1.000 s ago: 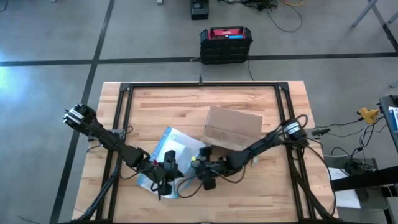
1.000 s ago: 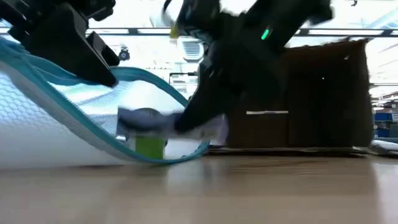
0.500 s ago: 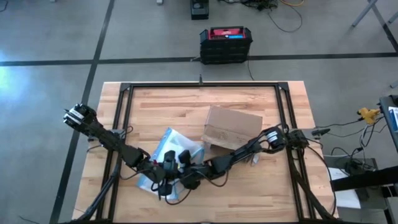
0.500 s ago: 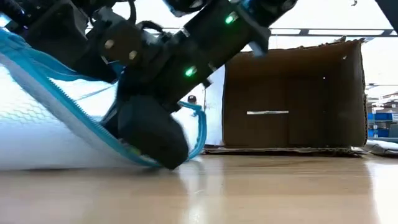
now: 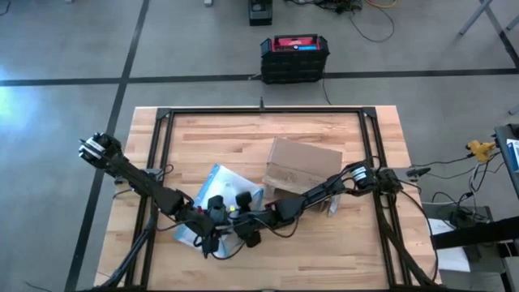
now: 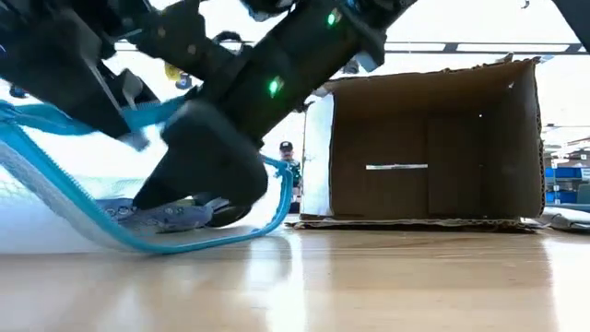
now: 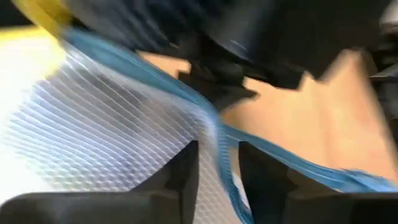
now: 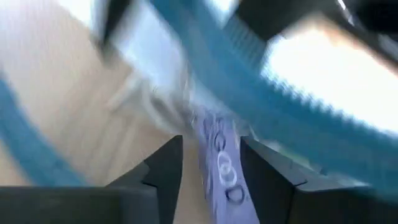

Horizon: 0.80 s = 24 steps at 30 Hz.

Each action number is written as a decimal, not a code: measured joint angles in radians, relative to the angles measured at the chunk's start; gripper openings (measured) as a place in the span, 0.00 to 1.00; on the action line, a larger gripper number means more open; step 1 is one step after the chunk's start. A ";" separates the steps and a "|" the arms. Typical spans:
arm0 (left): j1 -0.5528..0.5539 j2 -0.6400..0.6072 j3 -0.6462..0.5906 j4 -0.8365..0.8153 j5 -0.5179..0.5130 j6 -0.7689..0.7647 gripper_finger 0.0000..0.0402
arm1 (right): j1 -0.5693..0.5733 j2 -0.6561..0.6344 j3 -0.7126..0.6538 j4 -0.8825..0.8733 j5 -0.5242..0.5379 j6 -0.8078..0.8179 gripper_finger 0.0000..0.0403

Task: Unpack boxes
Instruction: Put the blue chocolate bar into the transparent zip bag, then close the transparent zip bag

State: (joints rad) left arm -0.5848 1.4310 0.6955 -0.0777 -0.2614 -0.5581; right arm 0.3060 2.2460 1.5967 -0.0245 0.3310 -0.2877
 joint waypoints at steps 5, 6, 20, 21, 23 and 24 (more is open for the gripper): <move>-0.016 -0.043 0.040 -0.075 0.128 -0.064 0.36 | 0.004 -0.039 0.000 -0.151 -0.055 0.157 0.44; -0.024 -0.050 0.057 -0.100 0.131 -0.076 0.38 | 0.007 -0.048 0.000 -0.183 -0.064 0.178 0.45; -0.302 -0.029 0.161 -0.165 -0.045 -0.176 0.33 | 0.179 -0.079 0.027 -0.271 -0.097 0.368 0.47; -0.331 -0.015 0.158 -0.167 -0.087 -0.194 0.32 | 0.190 -0.079 0.030 -0.223 -0.096 0.382 0.47; -0.376 0.019 0.150 -0.172 -0.174 -0.239 0.30 | 0.202 -0.078 0.033 -0.112 -0.097 0.410 0.46; -0.392 0.038 0.147 -0.170 -0.211 -0.261 0.30 | 0.205 -0.076 0.033 -0.057 -0.099 0.424 0.45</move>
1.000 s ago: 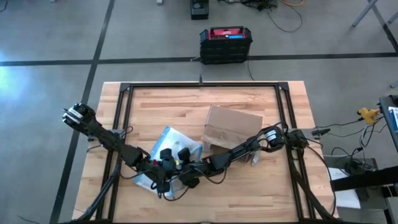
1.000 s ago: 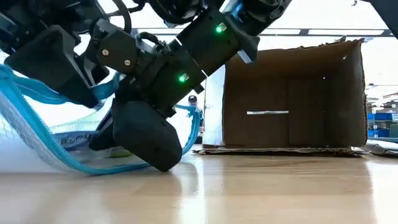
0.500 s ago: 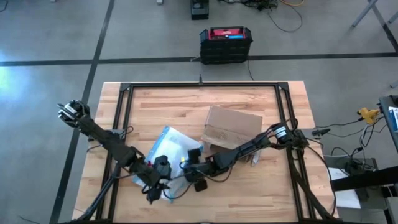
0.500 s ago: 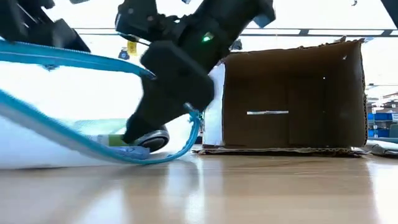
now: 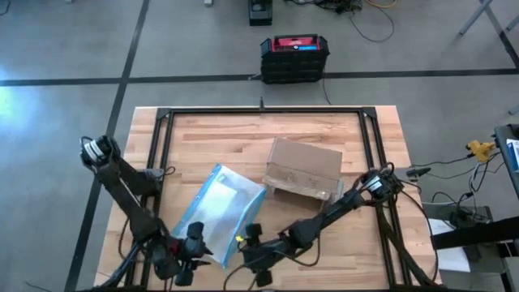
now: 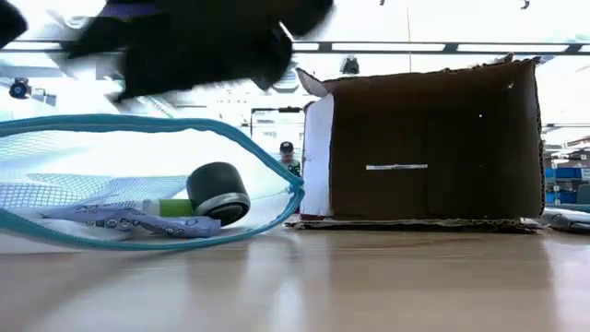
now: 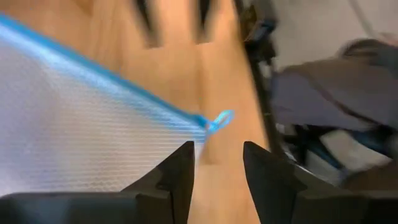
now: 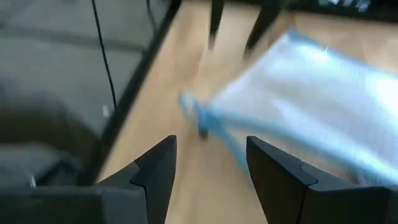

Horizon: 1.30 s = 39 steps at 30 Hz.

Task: Unpack boxes
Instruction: Close the transparent zip bag

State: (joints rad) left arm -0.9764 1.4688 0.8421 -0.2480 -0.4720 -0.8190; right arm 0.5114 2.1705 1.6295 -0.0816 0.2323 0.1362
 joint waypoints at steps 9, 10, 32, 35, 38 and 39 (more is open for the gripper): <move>-0.002 0.290 -0.004 0.197 -0.087 -0.047 0.24 | -0.003 0.078 0.035 0.251 -0.031 0.100 0.37; 0.001 0.319 -0.004 0.224 -0.075 -0.047 0.24 | 0.001 0.089 0.047 0.241 -0.046 0.100 0.36; -0.009 0.411 -0.002 0.323 -0.115 -0.081 0.20 | 0.012 0.392 0.565 -0.325 -0.047 0.126 0.30; -0.008 0.411 -0.003 0.322 -0.123 -0.080 0.20 | 0.010 0.399 0.576 -0.364 -0.019 0.152 0.26; -0.008 0.412 -0.003 0.322 -0.134 -0.078 0.20 | 0.008 0.399 0.576 -0.391 -0.019 0.152 0.18; -0.007 0.412 -0.003 0.321 -0.136 -0.077 0.20 | 0.008 0.399 0.576 -0.400 -0.016 0.150 0.14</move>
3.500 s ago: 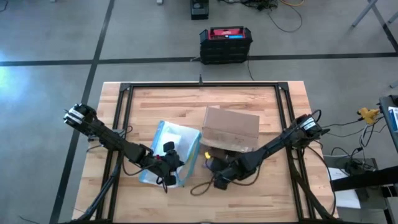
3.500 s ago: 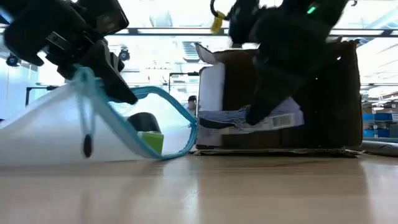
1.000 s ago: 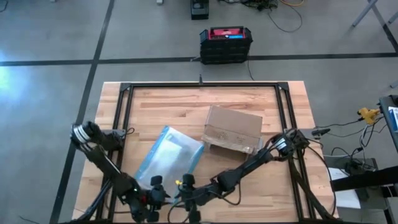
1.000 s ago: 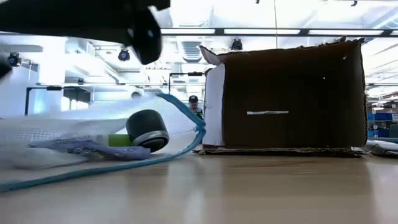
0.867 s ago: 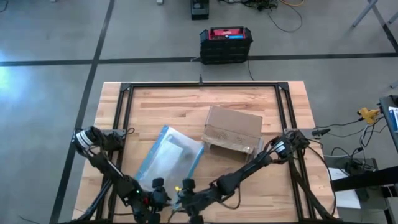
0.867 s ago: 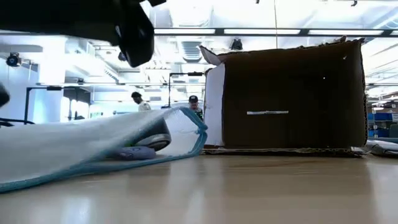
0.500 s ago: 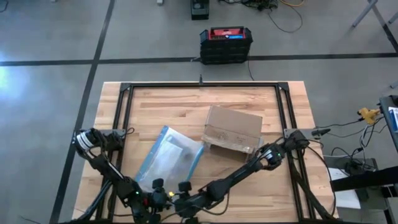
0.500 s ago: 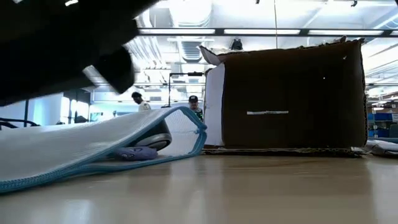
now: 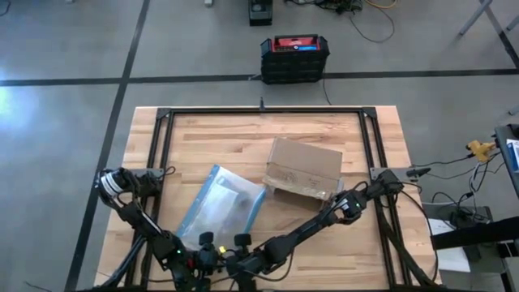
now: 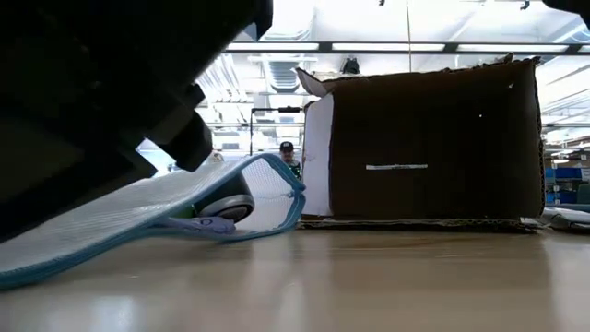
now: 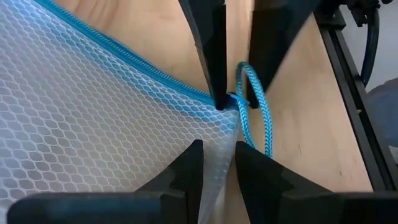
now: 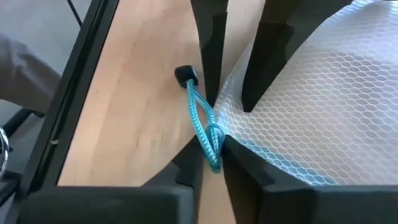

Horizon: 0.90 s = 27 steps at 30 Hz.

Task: Unpack boxes
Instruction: Close the transparent zip bag

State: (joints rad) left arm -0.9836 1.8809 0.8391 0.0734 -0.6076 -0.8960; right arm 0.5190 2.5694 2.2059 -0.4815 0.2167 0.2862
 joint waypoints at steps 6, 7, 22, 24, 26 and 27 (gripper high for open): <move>-0.001 0.004 0.000 0.002 -0.009 -0.001 0.20 | 0.002 -0.003 0.001 -0.010 0.032 0.029 0.01; -0.002 0.006 0.000 0.003 -0.011 -0.001 0.20 | 0.003 -0.008 0.001 -0.012 0.039 0.033 0.01; -0.026 0.054 0.002 0.014 -0.053 -0.007 0.20 | 0.032 -0.063 -0.009 -0.257 0.045 0.103 0.00; -0.027 0.055 0.002 0.014 -0.057 -0.008 0.20 | 0.031 -0.063 -0.011 -0.250 0.046 0.108 0.00; -0.027 0.055 0.002 0.014 -0.057 -0.008 0.20 | 0.031 -0.063 -0.011 -0.243 0.048 0.109 0.00; -0.028 0.055 0.002 0.014 -0.057 -0.008 0.20 | 0.031 -0.064 -0.009 -0.255 0.054 0.115 0.00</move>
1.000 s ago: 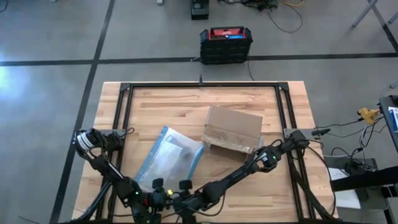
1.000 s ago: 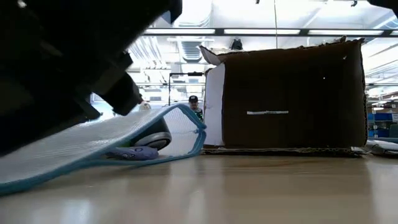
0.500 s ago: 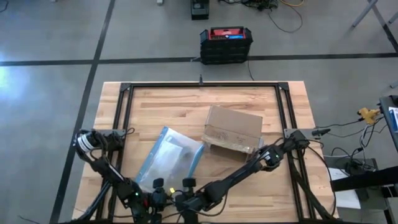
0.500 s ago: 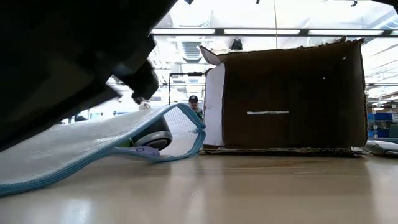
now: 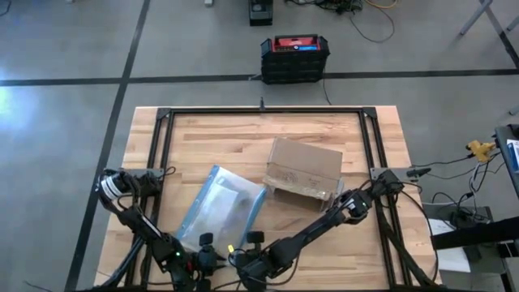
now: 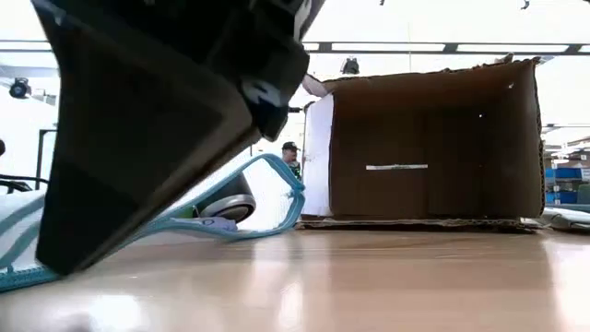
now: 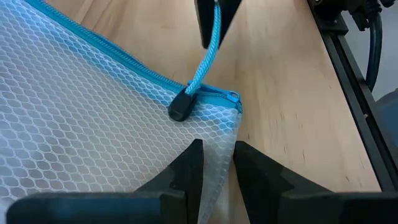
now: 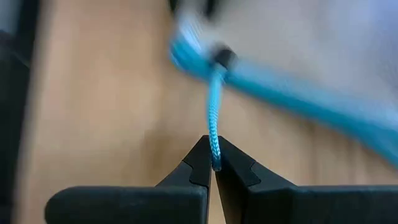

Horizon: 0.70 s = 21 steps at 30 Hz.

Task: Unpack boxes
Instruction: Close the transparent zip bag

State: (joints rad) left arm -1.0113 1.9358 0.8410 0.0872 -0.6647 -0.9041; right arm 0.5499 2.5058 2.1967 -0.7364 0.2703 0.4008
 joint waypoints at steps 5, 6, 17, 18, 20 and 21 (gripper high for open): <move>-0.014 0.001 -0.001 0.005 -0.009 -0.003 0.20 | -0.002 -0.002 0.002 -0.181 0.036 0.072 0.00; -0.018 0.001 -0.002 0.009 -0.013 -0.004 0.20 | -0.002 -0.004 0.001 -0.235 0.049 0.085 0.00; -0.058 0.003 -0.003 0.034 -0.055 -0.022 0.20 | -0.016 -0.011 -0.006 -0.366 0.110 0.139 0.00; -0.058 0.003 -0.003 0.034 -0.059 -0.022 0.20 | -0.017 -0.011 -0.005 -0.334 0.098 0.139 0.00; -0.059 0.003 -0.002 0.034 -0.069 -0.023 0.20 | -0.012 -0.009 0.024 -0.234 0.075 0.138 0.00; -0.059 0.003 -0.002 0.033 -0.070 -0.023 0.20 | -0.011 -0.009 0.036 -0.191 0.059 0.137 0.00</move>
State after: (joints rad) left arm -1.0706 1.9388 0.8387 0.1204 -0.7352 -0.9268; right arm 0.5391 2.4969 2.2329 -0.9279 0.3291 0.5382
